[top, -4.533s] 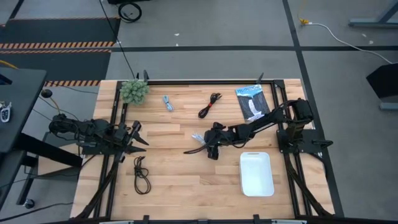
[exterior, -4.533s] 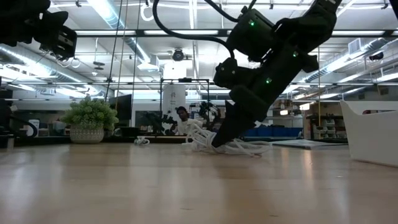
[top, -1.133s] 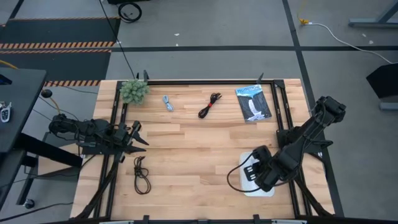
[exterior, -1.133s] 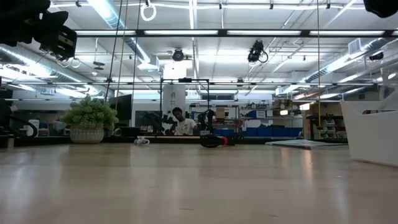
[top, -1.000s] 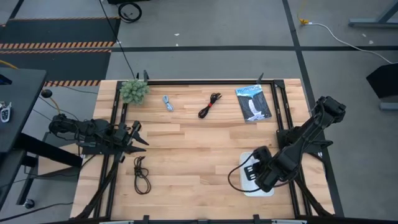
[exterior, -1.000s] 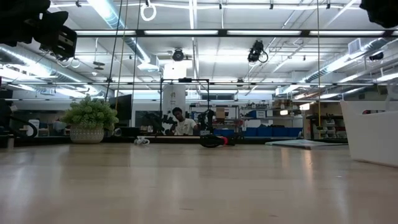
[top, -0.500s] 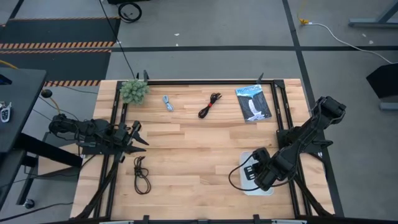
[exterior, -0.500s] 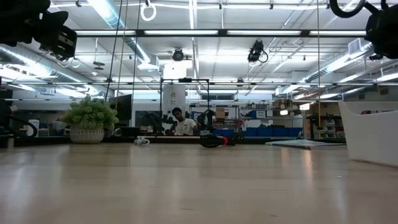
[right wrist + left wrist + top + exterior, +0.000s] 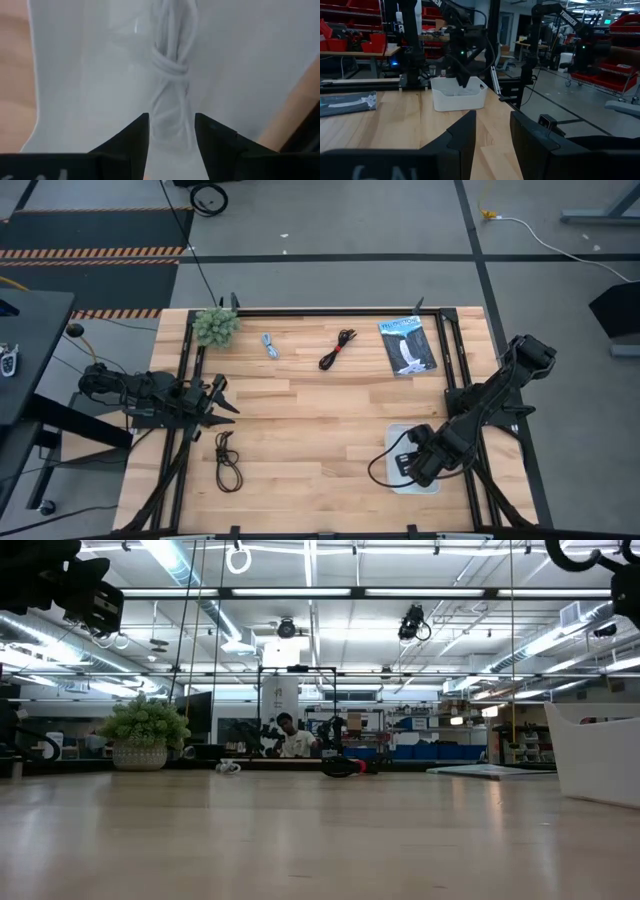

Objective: Pick and place USB-C Cables
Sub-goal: Put the top black charger cable into the white bin

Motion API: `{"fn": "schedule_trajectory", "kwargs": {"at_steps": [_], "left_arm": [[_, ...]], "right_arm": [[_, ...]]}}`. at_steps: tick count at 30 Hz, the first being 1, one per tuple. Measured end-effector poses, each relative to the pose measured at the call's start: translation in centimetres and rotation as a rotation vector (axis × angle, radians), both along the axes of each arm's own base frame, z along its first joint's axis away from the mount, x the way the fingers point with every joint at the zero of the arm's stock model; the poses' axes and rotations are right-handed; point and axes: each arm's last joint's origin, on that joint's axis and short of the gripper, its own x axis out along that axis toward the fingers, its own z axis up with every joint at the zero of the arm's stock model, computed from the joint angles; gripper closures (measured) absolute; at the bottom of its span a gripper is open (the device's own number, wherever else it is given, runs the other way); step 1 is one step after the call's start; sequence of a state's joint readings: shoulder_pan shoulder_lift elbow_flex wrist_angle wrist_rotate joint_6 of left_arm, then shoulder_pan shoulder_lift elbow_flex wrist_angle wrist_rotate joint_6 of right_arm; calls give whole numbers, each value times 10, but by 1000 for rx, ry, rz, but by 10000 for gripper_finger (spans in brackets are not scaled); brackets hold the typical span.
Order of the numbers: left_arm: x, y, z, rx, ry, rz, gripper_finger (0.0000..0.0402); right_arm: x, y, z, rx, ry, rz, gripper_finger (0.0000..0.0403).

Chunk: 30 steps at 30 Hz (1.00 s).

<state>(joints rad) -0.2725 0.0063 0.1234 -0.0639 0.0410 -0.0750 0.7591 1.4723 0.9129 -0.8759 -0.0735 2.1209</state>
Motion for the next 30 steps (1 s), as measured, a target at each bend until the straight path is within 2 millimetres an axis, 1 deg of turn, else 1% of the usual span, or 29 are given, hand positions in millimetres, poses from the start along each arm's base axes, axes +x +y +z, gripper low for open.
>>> {"fn": "schedule_trajectory", "kwargs": {"at_steps": [4,6,9,12,15,17,20,23,25,30], "left_arm": [[0,0,0,0,0,0,274],[0,0,0,0,0,0,274],[0,0,0,0,0,0,274],[0,0,0,0,0,0,274],[0,0,0,0,0,0,274],[0,0,0,0,0,0,274],[0,0,0,0,0,0,274],[0,0,0,0,0,0,274],[0,0,0,0,0,0,274],[0,0,0,0,0,0,274]], "right_arm": [[9,-1,17,16,-8,25,238],[15,-4,27,-5,-25,23,238],[28,-10,43,-61,-122,13,239],[40,-19,51,-171,-233,4,239],[53,-30,54,-298,-367,11,239],[64,-37,57,-377,-457,45,239],[81,-49,63,-517,-568,149,239],[97,-64,69,-648,-629,262,239],[106,-78,72,-699,-638,290,239],[126,-128,72,-760,-602,291,239]]}}
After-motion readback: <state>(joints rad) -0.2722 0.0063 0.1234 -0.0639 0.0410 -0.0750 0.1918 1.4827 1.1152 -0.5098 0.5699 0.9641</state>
